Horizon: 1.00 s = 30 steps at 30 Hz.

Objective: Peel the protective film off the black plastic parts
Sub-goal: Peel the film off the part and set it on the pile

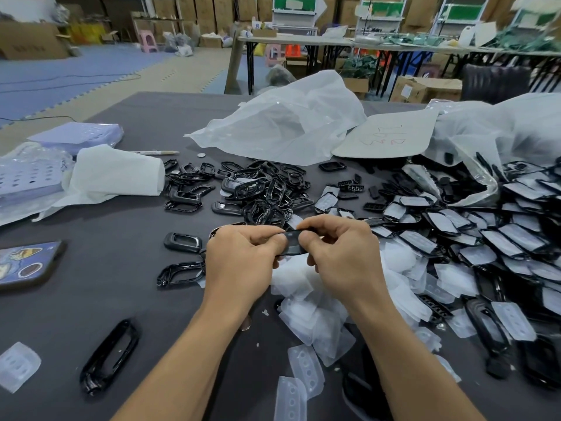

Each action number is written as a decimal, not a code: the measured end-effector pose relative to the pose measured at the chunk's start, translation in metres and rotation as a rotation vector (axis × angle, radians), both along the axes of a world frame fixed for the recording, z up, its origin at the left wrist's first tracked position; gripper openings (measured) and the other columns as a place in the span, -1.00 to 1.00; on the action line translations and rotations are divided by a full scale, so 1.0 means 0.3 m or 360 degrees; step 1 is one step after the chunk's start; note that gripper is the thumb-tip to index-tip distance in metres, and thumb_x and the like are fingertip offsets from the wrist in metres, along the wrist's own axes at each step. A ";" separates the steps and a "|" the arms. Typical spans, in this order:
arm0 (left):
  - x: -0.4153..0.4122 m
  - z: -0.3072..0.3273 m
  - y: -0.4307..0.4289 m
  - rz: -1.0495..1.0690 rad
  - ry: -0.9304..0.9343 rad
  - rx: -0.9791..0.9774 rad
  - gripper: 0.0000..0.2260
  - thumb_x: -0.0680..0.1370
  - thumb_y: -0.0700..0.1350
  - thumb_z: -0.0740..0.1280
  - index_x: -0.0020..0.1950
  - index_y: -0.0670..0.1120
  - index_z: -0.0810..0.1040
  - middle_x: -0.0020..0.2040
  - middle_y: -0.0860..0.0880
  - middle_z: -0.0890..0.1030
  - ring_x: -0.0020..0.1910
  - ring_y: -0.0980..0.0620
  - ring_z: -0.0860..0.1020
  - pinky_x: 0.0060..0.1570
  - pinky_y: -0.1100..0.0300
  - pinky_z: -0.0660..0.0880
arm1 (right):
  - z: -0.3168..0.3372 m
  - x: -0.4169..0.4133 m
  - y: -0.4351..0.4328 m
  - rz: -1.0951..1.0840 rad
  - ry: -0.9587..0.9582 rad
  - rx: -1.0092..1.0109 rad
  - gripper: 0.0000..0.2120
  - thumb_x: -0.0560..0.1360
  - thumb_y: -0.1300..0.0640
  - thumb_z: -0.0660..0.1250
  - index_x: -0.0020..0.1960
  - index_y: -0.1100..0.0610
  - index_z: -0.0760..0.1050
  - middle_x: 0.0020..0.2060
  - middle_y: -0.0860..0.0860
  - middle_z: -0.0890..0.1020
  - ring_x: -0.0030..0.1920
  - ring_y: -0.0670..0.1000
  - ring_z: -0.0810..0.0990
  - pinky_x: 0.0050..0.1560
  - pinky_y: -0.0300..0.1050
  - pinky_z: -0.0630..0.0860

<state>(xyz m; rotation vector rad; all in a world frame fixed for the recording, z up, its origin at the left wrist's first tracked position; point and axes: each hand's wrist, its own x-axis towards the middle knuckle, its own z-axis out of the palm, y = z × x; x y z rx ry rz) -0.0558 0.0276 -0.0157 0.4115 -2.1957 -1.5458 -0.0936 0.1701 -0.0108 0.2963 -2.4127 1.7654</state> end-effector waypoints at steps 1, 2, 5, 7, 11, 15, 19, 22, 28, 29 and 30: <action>-0.003 -0.002 -0.002 0.0020 -0.0022 0.0000 -0.74 0.47 -0.15 0.53 -0.31 0.20 0.70 -0.40 0.15 0.69 -0.42 0.18 0.66 -0.32 0.31 0.56 | 0.002 0.006 0.001 -0.0001 0.0047 0.0119 -0.80 0.47 0.22 0.49 -0.01 -0.06 0.72 -0.35 -0.17 0.68 -0.40 -0.11 0.60 -0.31 -0.32 0.50; -0.006 -0.005 -0.004 0.0032 -0.0044 -0.0002 -0.74 0.47 -0.16 0.52 -0.32 0.19 0.71 -0.41 0.14 0.68 -0.41 0.18 0.66 -0.32 0.29 0.55 | 0.004 0.015 0.000 0.0014 0.0118 0.0273 -0.74 0.45 0.17 0.51 0.09 -0.09 0.71 -0.28 -0.25 0.68 -0.30 -0.15 0.61 -0.20 -0.38 0.49; -0.015 -0.010 -0.007 -0.0017 -0.0086 0.0064 -0.72 0.47 -0.20 0.49 -0.30 0.20 0.74 -0.42 0.07 0.68 -0.44 0.12 0.65 -0.33 0.25 0.52 | 0.005 0.030 -0.002 0.0135 0.0292 0.0592 -0.58 0.39 0.10 0.56 0.23 -0.08 0.66 0.07 -0.28 0.65 0.06 -0.21 0.53 0.17 -0.38 0.43; -0.020 -0.013 -0.006 -0.0034 -0.0102 0.0102 -0.72 0.46 -0.19 0.49 -0.28 0.22 0.74 -0.43 0.05 0.68 -0.47 0.13 0.63 -0.40 0.29 0.47 | 0.017 0.021 0.007 0.0150 0.0274 0.0624 -0.64 0.39 0.11 0.55 0.17 -0.07 0.69 0.02 -0.14 0.70 0.02 -0.17 0.54 0.10 -0.40 0.41; -0.024 -0.016 0.006 -0.0121 -0.0150 0.0209 -0.79 0.43 -0.18 0.51 -0.27 0.16 0.76 -0.41 -0.01 0.69 -0.48 0.12 0.61 -0.45 0.33 0.44 | 0.036 -0.003 0.049 0.0166 0.0232 0.0595 -0.78 0.37 0.09 0.57 0.00 -0.06 0.76 -0.32 -0.23 0.65 -0.28 -0.22 0.57 -0.24 -0.44 0.39; -0.029 -0.017 0.001 -0.0120 -0.0163 0.0469 -0.84 0.38 -0.25 0.51 -0.28 0.02 0.77 -0.41 -0.08 0.68 -0.50 0.04 0.57 -0.48 0.29 0.44 | 0.045 -0.002 0.063 0.0271 0.0132 0.0541 -0.62 0.25 0.11 0.65 0.04 -0.12 0.74 -0.37 -0.20 0.65 -0.35 -0.22 0.56 -0.30 -0.43 0.42; -0.029 -0.019 0.011 -0.0120 -0.0107 0.0511 -0.94 0.33 -0.04 0.48 -0.27 0.04 0.76 -0.38 -0.07 0.69 -0.48 0.01 0.57 -0.43 0.24 0.45 | 0.038 -0.011 0.076 0.0269 0.0146 0.0537 -0.64 0.28 0.17 0.60 0.04 -0.10 0.74 -0.45 -0.20 0.64 -0.44 -0.20 0.57 -0.35 -0.45 0.39; -0.030 -0.026 0.004 -0.0091 -0.0027 0.0549 -0.84 0.46 0.07 0.46 -0.23 0.03 0.76 -0.35 -0.10 0.70 -0.47 0.02 0.57 -0.43 0.26 0.45 | 0.044 -0.037 0.127 0.0124 0.0127 0.0541 -0.67 0.29 0.16 0.63 0.03 -0.08 0.75 -0.43 -0.26 0.65 -0.44 -0.23 0.57 -0.35 -0.47 0.42; -0.038 -0.027 -0.029 0.0122 -0.0016 0.0367 -0.81 0.55 0.00 0.45 -0.26 0.09 0.74 -0.36 -0.04 0.70 -0.44 0.03 0.59 -0.35 0.16 0.49 | 0.046 -0.108 0.252 -0.1015 -0.0062 0.0894 -0.27 0.42 -0.18 0.54 0.51 0.02 0.42 0.22 0.11 0.67 0.29 0.20 0.57 0.39 0.21 0.37; -0.035 -0.027 -0.032 0.0170 -0.0015 0.0248 -0.82 0.54 0.01 0.44 -0.26 0.14 0.73 -0.36 0.02 0.70 -0.42 0.09 0.62 -0.31 0.16 0.51 | 0.041 -0.109 0.251 -0.1058 -0.0062 0.0908 -0.25 0.46 -0.16 0.51 0.55 0.06 0.36 0.25 0.15 0.64 0.34 0.21 0.52 0.43 0.23 0.29; -0.032 -0.025 -0.036 0.0224 -0.0011 0.0095 -0.83 0.53 0.01 0.44 -0.25 0.19 0.72 -0.36 0.11 0.70 -0.40 0.17 0.62 -0.27 0.19 0.52 | 0.037 -0.103 0.237 -0.1053 -0.0020 0.0906 -0.26 0.48 -0.12 0.50 0.55 0.08 0.35 0.26 0.15 0.63 0.36 0.20 0.49 0.44 0.22 0.26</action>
